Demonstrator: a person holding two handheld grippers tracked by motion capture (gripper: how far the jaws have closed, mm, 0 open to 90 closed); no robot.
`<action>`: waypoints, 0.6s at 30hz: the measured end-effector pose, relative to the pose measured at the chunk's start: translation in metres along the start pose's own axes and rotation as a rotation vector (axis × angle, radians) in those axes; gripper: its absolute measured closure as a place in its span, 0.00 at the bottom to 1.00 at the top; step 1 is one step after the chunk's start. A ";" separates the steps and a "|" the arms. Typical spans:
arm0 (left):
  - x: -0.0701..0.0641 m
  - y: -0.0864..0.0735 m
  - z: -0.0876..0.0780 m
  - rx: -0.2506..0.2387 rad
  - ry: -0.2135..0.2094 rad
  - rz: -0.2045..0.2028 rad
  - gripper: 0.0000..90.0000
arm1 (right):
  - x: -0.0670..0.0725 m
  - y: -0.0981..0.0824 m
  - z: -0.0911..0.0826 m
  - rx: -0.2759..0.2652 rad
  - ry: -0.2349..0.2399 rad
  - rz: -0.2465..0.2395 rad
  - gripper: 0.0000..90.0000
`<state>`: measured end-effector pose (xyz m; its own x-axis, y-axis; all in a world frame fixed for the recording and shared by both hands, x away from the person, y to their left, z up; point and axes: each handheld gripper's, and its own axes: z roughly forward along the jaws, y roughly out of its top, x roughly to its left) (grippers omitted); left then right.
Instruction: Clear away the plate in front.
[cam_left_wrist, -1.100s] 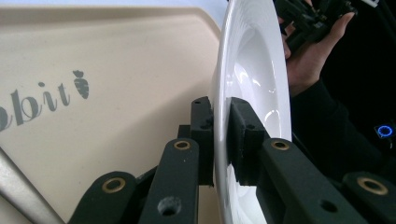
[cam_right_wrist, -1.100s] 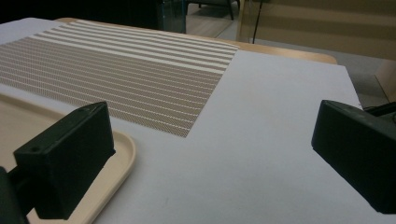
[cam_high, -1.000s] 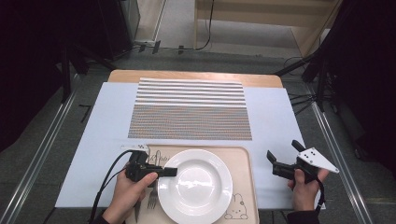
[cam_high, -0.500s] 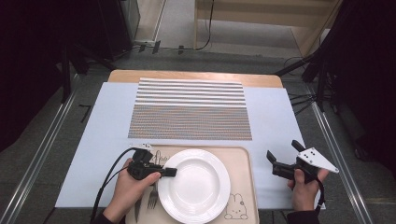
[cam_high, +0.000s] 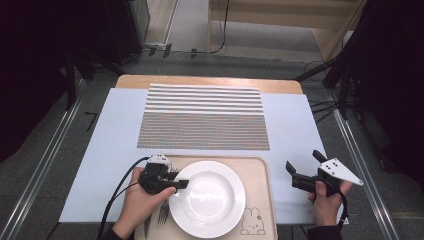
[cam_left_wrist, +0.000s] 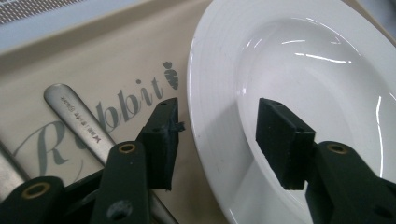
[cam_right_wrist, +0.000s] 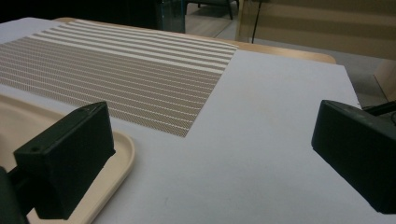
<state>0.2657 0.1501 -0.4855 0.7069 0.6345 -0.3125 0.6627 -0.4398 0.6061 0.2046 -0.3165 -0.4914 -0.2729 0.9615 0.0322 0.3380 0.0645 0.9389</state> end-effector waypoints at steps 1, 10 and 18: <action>0.000 -0.001 -0.001 -0.010 0.003 0.010 0.54 | 0.000 0.000 0.000 0.001 0.000 -0.001 0.00; 0.002 -0.002 -0.015 -0.117 -0.026 0.059 0.37 | 0.000 0.000 0.000 0.003 0.003 0.001 0.00; 0.007 -0.004 -0.025 -0.196 -0.022 0.072 0.21 | 0.000 0.000 0.000 0.003 0.004 0.000 0.00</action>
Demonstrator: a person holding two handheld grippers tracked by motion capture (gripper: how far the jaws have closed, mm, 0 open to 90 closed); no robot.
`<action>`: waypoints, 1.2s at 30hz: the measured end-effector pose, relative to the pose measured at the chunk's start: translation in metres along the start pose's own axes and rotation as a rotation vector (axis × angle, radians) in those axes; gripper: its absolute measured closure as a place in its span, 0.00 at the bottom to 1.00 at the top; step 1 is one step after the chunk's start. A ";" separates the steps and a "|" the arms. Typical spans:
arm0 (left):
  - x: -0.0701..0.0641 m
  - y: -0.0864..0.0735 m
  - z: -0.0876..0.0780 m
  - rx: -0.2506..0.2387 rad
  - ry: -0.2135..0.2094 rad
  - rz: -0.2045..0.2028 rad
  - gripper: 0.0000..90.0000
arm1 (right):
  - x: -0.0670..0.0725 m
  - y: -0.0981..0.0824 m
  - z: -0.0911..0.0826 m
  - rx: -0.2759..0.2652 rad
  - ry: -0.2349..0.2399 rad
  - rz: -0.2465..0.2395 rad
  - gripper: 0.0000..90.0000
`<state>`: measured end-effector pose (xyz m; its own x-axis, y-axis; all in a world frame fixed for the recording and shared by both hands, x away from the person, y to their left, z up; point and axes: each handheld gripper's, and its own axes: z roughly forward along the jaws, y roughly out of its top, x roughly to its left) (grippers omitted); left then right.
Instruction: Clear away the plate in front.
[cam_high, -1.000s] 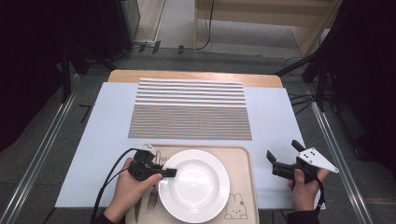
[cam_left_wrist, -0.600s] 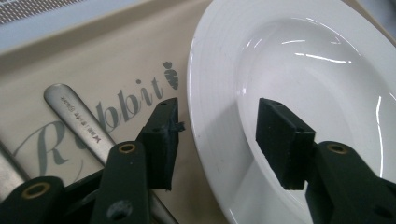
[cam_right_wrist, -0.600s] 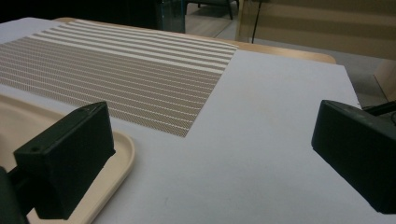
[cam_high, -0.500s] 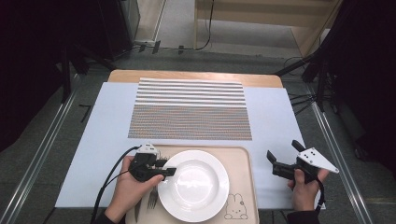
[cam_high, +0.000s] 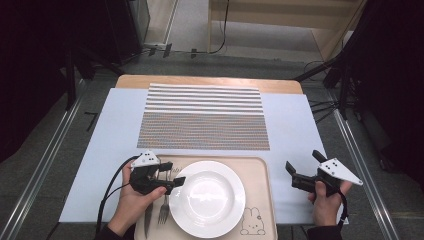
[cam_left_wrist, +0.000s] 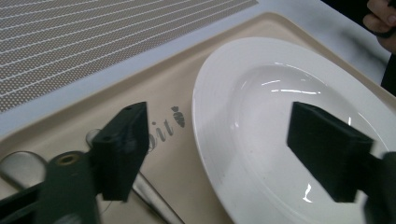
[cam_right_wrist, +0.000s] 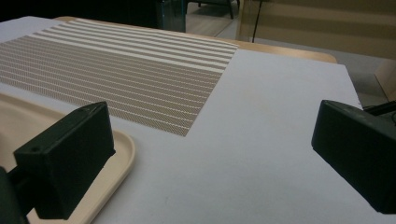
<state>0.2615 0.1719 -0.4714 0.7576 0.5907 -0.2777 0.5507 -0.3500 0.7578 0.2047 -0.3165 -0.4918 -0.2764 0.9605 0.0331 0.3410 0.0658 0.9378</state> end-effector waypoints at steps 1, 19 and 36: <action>0.001 0.000 -0.001 -0.007 -0.006 0.002 0.18 | 0.000 0.000 0.000 0.000 0.000 -0.001 0.00; 0.017 -0.007 -0.027 -0.164 0.005 0.031 0.00 | 0.000 0.000 0.000 0.002 0.000 -0.001 0.00; 0.038 -0.018 -0.049 -0.206 0.110 0.041 0.00 | 0.000 0.000 0.001 0.006 0.000 -0.003 0.00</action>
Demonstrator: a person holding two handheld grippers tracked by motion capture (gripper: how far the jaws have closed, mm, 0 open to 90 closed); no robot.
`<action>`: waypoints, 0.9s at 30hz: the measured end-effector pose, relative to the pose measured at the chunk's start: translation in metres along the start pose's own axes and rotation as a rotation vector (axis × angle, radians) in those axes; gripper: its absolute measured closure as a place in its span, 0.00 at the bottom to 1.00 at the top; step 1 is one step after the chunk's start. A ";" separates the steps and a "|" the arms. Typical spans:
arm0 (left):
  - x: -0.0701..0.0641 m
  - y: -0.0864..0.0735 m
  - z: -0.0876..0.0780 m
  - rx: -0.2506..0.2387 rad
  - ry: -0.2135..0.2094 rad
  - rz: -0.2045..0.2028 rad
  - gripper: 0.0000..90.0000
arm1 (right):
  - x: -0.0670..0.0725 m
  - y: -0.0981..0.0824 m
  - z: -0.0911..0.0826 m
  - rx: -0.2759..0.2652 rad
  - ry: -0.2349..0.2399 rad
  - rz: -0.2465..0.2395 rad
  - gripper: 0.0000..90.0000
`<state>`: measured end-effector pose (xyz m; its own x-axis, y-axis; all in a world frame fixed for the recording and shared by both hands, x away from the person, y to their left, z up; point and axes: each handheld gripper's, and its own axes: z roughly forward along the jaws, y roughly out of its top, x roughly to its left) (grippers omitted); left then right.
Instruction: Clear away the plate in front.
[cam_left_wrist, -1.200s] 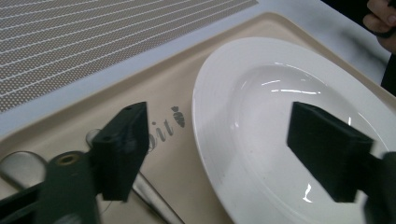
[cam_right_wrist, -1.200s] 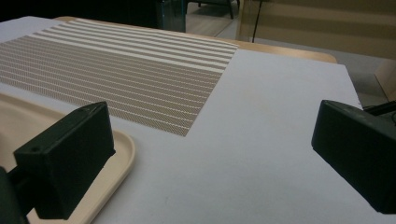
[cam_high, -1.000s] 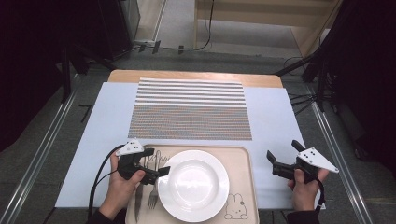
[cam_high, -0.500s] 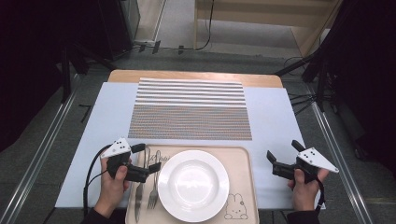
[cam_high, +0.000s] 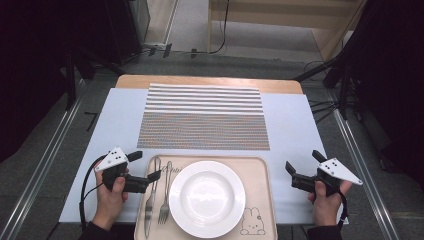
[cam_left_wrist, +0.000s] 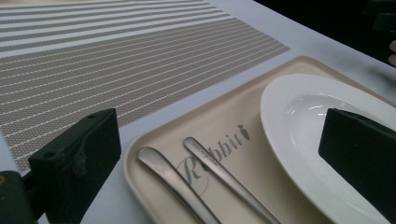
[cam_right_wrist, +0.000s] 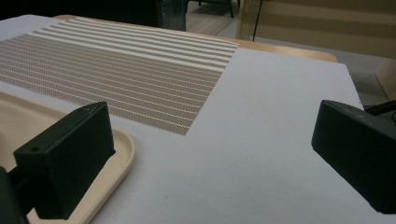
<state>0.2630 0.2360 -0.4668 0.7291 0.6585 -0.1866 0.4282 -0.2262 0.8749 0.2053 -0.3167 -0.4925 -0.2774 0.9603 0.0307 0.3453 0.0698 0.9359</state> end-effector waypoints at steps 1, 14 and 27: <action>0.002 0.000 -0.001 0.001 0.004 0.002 0.00 | 0.000 0.000 0.000 0.000 0.000 0.000 0.00; 0.024 -0.009 -0.025 -0.050 0.065 -0.012 0.00 | 0.000 0.000 0.000 0.001 -0.002 0.003 0.00; 0.040 -0.018 -0.042 -0.061 0.116 -0.018 0.00 | 0.000 -0.001 0.000 0.003 -0.003 0.004 0.00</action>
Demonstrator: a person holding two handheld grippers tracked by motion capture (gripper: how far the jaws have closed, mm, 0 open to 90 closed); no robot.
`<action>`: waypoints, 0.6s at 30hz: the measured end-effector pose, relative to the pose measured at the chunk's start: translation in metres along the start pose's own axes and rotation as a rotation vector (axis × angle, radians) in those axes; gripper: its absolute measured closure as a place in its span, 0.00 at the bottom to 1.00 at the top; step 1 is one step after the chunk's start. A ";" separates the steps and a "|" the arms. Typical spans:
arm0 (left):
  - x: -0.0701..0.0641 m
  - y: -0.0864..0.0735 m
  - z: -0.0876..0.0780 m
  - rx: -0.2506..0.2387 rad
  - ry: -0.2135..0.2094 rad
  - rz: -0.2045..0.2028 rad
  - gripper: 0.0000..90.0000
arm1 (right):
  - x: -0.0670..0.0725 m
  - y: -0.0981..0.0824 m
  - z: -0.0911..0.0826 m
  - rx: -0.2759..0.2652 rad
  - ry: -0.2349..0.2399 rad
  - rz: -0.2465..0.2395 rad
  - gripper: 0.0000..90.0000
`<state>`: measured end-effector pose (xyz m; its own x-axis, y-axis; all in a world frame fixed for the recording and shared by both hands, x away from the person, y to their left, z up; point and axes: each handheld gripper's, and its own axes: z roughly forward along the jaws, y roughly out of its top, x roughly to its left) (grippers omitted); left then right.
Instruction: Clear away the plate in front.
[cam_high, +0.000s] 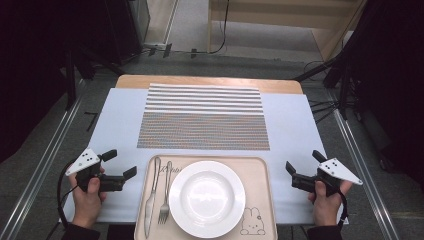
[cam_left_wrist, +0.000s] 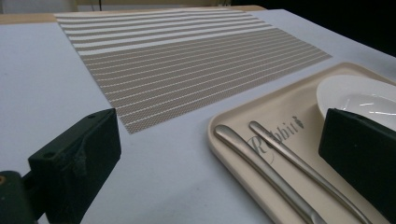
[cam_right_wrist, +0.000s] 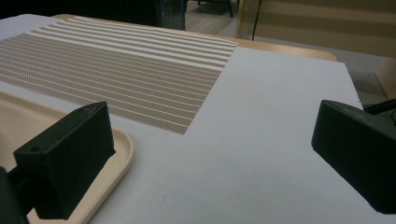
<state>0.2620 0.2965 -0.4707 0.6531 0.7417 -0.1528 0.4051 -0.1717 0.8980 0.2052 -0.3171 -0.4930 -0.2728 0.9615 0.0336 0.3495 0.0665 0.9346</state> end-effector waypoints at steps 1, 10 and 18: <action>0.002 -0.001 -0.001 0.000 0.004 -0.001 0.00 | 0.000 0.000 0.000 0.000 0.000 0.000 0.00; 0.015 -0.004 -0.013 -0.021 0.037 -0.012 0.00 | 0.000 0.000 0.000 0.000 0.000 0.000 0.00; 0.026 -0.007 -0.023 -0.039 0.061 -0.031 0.00 | 0.000 -0.001 0.001 0.000 0.000 0.000 0.00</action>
<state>0.2617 0.3317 -0.4714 0.6003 0.7844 -0.1563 0.3982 -0.1236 0.9089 0.2057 -0.3166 -0.4943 -0.2728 0.9615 0.0337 0.3496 0.0664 0.9345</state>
